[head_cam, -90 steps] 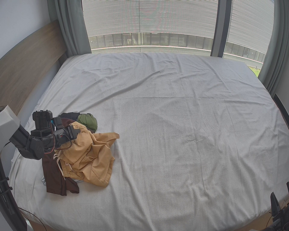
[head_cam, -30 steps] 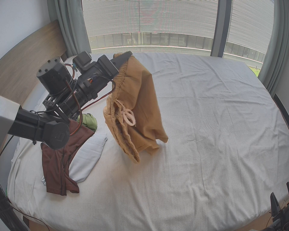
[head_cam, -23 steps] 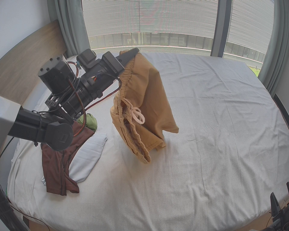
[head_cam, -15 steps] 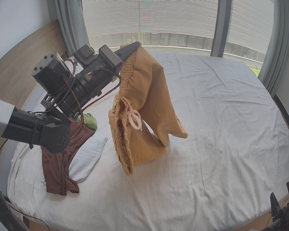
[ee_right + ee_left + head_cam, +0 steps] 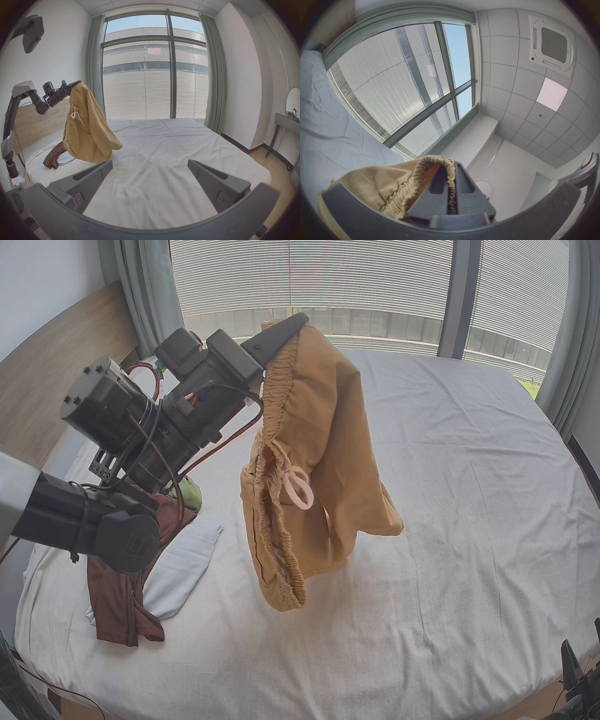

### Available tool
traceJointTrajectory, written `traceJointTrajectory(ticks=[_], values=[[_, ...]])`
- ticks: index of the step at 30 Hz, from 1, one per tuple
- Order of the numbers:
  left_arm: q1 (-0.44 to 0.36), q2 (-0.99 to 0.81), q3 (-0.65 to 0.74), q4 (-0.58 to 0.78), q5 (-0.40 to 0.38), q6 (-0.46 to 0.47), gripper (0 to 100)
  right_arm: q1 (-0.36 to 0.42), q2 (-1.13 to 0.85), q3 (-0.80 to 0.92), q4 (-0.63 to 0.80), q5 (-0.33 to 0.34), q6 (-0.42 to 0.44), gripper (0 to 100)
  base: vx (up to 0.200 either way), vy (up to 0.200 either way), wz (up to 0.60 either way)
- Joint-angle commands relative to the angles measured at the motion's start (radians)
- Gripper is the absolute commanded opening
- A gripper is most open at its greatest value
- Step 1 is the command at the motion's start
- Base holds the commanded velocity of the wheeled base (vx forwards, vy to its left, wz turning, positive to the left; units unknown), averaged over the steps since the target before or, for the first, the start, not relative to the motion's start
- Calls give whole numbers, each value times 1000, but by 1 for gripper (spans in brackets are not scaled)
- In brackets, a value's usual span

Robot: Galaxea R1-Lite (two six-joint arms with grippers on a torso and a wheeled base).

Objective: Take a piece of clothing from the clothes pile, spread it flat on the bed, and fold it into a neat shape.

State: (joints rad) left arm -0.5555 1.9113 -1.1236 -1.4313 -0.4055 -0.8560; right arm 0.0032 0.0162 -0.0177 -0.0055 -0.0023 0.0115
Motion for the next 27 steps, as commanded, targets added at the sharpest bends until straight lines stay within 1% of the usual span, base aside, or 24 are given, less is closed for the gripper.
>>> traceJointTrajectory(ticks=[1,5,10,11,15,23,27], values=[[-20,-11,-4,-15,1,-21,0,0,-16,18,-1,-1,-1,100,0,0,0],[-9,15,15,-15,1,-28,0,0,-16,18,-1,1,1,100,0,0,0],[16,68,24,-26,-16,-9,0,0,-16,18,-1,-1,1,100,0,0,0],[23,81,22,-47,-30,21,0,0,-16,18,-2,-1,-1,100,0,0,0],[25,74,24,-51,-42,40,0,0,-16,16,-1,-1,-4,100,0,0,0],[22,78,22,-67,-44,40,0,0,-16,18,-1,-1,-7,100,0,0,0],[20,75,22,-74,-45,40,0,0,-16,18,-1,-4,5,100,0,0,0]])
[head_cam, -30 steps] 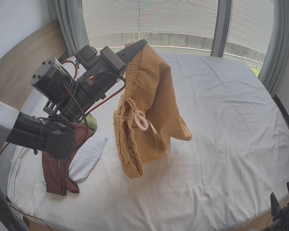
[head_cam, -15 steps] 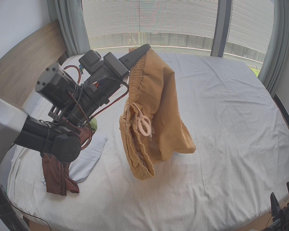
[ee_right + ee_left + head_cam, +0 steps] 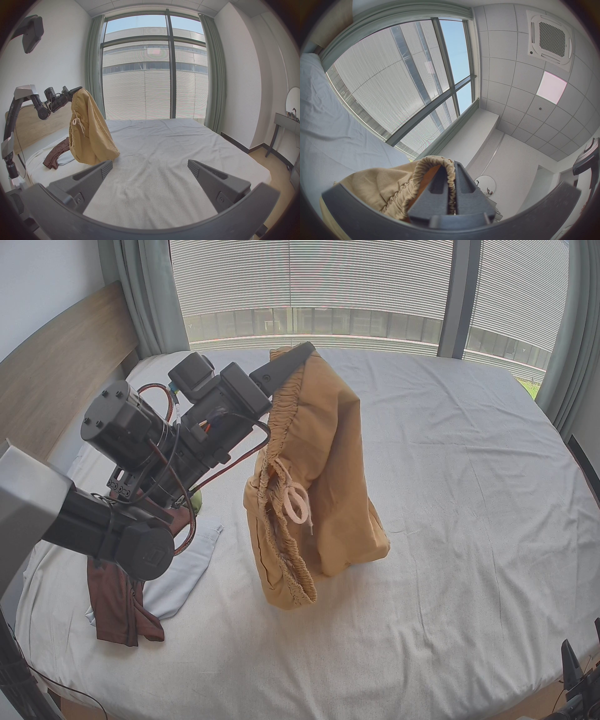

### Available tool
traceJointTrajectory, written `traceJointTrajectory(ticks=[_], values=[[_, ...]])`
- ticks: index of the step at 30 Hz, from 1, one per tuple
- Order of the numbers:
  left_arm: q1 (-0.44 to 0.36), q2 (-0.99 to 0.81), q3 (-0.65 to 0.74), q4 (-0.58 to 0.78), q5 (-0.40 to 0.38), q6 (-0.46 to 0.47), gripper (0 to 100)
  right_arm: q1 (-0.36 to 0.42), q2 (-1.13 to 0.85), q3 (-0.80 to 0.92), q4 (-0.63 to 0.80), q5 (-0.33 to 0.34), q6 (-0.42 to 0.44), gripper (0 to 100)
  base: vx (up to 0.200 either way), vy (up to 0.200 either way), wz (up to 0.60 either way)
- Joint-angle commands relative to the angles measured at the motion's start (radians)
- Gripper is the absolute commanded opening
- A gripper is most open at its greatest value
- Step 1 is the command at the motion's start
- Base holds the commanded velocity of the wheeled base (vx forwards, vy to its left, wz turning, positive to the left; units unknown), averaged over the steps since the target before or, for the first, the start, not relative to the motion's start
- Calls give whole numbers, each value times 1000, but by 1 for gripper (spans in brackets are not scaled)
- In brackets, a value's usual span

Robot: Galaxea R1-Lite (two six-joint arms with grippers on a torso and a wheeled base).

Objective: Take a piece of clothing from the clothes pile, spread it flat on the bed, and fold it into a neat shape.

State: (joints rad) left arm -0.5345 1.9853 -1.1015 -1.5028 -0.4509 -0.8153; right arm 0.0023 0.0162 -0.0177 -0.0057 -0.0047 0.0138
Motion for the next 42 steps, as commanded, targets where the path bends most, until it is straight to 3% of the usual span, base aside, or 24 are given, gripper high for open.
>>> traceJointTrajectory(ticks=[1,26,29,30,31,32,34,36,40,42], values=[[-2,1,2,-5,0,-1,0,1,-16,18,0,-1,5,100,0,0,0],[39,43,17,-33,-17,19,0,-1,-16,18,-7,11,-5,100,0,0,0],[48,41,15,-34,-29,18,0,-16,103,-289,-184,11,49,100,0,0,0],[48,41,15,-34,-29,18,0,-16,103,-289,-184,11,49,100,0,0,0],[47,43,8,-34,-29,18,0,-13,246,-453,-191,8,51,100,0,0,0],[45,43,8,-34,-28,18,0,-5,281,-484,-181,11,51,100,0,0,0],[47,41,8,-34,-25,19,0,34,366,-487,-155,23,60,100,0,0,0],[53,40,5,-34,-26,18,0,123,473,-452,-151,37,95,100,0,0,0],[59,40,3,-34,-26,18,0,311,616,-453,-194,49,322,100,0,0,0],[56,38,3,-34,-26,18,0,372,708,-487,-247,58,388,100,0,0,0]])
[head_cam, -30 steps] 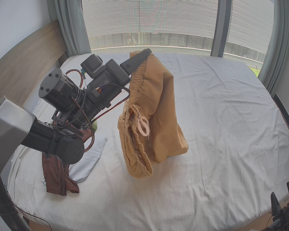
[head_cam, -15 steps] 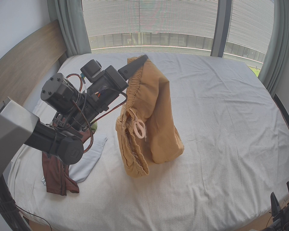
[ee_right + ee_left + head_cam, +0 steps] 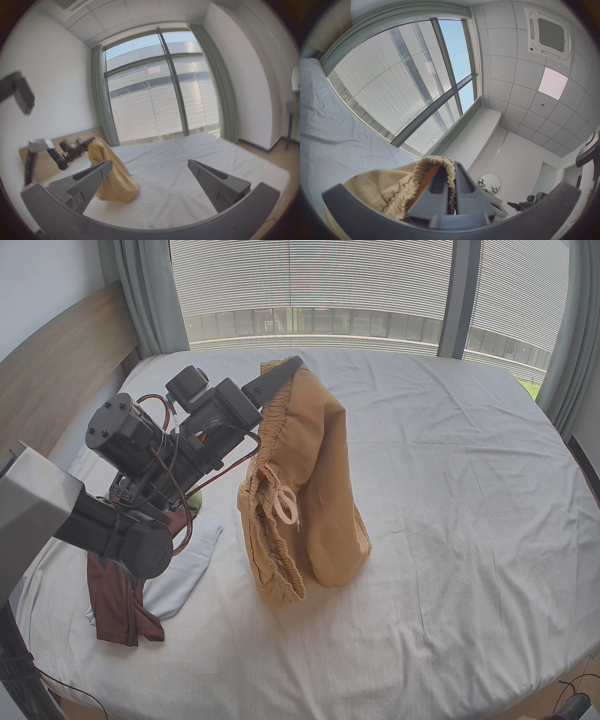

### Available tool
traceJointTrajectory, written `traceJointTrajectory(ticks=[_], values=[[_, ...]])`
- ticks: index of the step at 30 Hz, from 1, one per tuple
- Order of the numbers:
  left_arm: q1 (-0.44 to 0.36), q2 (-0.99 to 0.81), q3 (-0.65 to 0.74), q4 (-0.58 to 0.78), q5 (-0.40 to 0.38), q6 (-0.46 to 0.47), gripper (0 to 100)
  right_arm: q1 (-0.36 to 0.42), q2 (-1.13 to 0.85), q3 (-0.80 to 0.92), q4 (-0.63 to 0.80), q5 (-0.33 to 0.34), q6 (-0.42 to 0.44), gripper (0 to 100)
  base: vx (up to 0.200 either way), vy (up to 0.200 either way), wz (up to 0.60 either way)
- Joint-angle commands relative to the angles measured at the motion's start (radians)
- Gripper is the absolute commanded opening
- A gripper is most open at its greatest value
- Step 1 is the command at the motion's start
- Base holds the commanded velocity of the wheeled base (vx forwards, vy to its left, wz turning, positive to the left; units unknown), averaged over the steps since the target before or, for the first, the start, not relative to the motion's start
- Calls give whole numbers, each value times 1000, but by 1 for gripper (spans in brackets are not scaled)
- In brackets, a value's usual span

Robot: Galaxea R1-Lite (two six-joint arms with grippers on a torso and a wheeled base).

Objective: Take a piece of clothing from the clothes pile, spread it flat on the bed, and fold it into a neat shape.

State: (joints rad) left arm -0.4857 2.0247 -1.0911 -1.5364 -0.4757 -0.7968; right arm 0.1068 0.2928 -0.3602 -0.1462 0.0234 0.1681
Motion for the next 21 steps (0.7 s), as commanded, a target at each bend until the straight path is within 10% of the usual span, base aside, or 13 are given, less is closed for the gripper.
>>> traceJointTrajectory(ticks=[1,21], values=[[7,-1,-7,-1,-1,-1,0,281,471,-157,-135,30,241,100,0,0,0],[16,14,-15,-1,-3,1,0,232,1315,-218,-733,38,251,100,0,0,0]])
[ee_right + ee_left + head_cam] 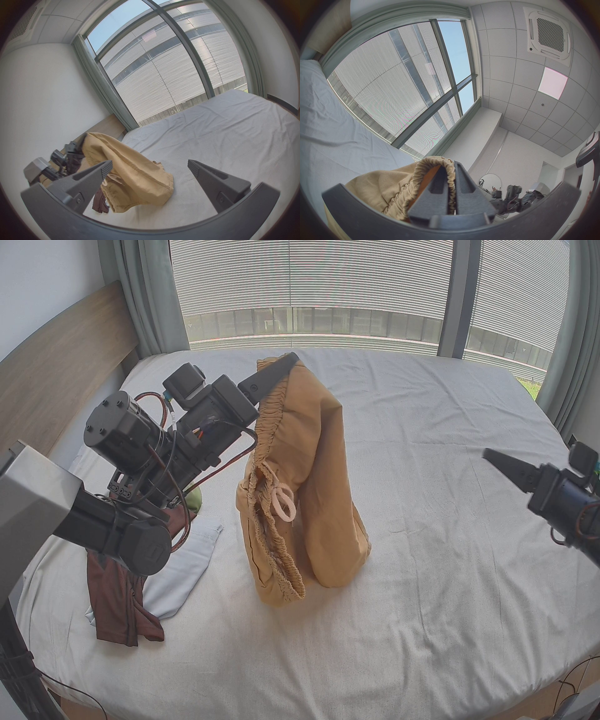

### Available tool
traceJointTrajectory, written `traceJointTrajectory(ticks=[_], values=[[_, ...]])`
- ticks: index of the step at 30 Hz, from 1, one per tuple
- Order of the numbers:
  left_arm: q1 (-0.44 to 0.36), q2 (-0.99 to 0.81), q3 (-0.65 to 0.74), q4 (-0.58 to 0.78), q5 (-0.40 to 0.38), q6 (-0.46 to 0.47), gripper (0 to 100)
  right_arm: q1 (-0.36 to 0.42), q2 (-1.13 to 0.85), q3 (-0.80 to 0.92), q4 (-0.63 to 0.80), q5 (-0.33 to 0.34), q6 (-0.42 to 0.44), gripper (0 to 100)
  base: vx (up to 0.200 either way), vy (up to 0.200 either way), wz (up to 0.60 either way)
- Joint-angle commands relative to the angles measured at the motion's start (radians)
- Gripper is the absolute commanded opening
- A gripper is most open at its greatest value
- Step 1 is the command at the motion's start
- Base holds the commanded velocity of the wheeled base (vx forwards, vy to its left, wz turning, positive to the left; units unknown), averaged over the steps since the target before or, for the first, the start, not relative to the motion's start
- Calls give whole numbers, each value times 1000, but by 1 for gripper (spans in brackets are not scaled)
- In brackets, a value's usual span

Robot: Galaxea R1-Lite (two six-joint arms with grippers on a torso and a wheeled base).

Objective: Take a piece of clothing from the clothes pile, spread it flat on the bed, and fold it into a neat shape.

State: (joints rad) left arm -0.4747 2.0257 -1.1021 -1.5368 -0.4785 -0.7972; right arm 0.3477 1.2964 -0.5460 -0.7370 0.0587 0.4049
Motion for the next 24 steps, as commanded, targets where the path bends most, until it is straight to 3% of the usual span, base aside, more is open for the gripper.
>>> traceJointTrajectory(ticks=[1,9,24], values=[[11,14,-5,1,0,1,0,-13,374,-46,-176,6,17,100,0,0,0],[19,34,-24,0,1,3,0,-29,554,-109,-185,67,158,100,0,0,0],[21,34,-22,0,3,4,0,-42,762,-196,-176,116,288,100,0,0,0]])
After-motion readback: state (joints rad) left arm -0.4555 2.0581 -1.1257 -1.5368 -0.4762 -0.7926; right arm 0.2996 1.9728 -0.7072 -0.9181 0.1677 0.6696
